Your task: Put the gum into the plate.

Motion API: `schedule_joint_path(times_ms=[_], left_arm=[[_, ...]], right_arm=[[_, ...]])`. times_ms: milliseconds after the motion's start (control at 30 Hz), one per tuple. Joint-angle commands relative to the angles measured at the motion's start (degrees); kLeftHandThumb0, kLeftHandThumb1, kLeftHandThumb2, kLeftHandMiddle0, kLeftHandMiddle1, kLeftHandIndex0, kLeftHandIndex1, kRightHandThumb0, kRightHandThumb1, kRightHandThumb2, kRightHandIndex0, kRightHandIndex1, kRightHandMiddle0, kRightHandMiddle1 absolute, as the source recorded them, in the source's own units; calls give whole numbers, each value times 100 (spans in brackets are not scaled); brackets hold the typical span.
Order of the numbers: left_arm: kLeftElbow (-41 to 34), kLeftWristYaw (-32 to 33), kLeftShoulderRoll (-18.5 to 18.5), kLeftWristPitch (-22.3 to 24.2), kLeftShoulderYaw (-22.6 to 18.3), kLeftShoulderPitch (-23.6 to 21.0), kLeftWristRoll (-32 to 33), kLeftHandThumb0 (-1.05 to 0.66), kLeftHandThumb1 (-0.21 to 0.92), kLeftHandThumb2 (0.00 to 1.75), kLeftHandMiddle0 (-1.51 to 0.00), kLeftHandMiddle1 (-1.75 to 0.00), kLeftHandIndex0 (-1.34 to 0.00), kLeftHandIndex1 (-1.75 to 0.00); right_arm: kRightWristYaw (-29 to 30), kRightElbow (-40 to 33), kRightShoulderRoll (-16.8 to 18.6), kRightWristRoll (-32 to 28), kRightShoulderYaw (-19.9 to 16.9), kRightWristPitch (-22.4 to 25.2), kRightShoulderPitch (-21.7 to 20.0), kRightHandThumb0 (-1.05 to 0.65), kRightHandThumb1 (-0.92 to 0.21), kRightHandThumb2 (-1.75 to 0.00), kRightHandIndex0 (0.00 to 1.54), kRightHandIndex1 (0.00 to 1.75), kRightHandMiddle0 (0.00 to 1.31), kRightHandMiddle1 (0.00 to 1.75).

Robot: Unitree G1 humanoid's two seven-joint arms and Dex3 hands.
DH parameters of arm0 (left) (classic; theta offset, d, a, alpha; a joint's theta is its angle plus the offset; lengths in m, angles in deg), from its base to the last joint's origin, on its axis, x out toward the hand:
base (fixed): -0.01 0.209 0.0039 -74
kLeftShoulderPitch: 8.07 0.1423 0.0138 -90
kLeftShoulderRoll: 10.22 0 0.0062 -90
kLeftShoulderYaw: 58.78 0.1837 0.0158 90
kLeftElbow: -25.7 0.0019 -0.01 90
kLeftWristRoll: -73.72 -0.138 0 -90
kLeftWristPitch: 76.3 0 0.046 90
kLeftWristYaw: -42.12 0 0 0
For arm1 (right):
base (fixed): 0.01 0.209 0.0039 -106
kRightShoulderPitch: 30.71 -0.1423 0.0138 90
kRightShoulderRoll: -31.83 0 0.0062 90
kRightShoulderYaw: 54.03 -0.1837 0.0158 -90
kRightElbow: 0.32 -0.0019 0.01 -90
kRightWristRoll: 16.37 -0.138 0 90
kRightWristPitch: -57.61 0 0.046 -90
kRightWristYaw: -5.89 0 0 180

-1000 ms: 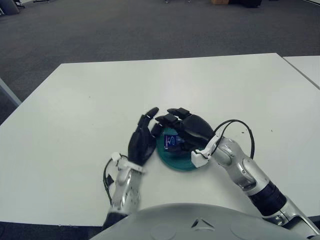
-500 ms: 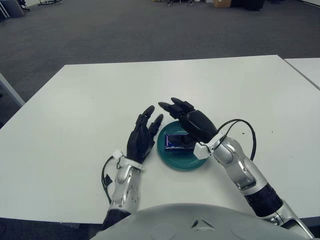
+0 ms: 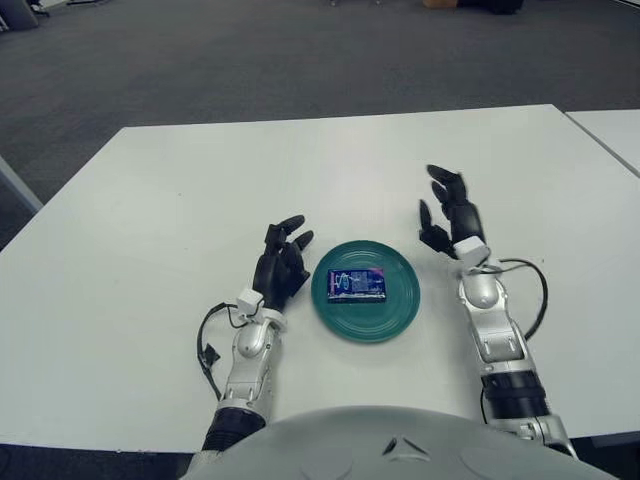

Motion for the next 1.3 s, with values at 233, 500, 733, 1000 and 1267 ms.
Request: schedule_joint_path(times_ms=[233, 500, 733, 1000, 1267], left_arm=[[-24, 146, 41, 317, -87, 445, -121, -78, 92, 88, -31, -91, -13, -123], [-256, 232, -5, 347, -139, 553, -235, -78, 92, 89, -32, -89, -14, -123], [-488, 257, -48, 453, -193, 656, -307, -77, 92, 89, -30, -88, -12, -121], [-846, 230, -158, 698, -264, 822, -304, -78, 92, 86, -31, -89, -16, -122], [-1187, 352, -313, 944, -297, 970, -623, -79, 92, 87, -28, -84, -13, -118]], right_arm=[[-55, -481, 271, -669, -472, 878, 402, -64, -92, -82, 50, 12, 1, 99], [-73, -69, 243, -933, -780, 780, 488, -64, -92, -83, 51, 13, 4, 99], [-38, 294, 303, -960, -818, 535, 615, -63, -92, -81, 54, 15, 5, 99], [-7, 742, 385, -830, -612, 257, 792, -65, -92, -82, 57, 17, 4, 97], [72, 1104, 449, -773, -482, 178, 830, -68, -92, -79, 56, 18, 4, 98]])
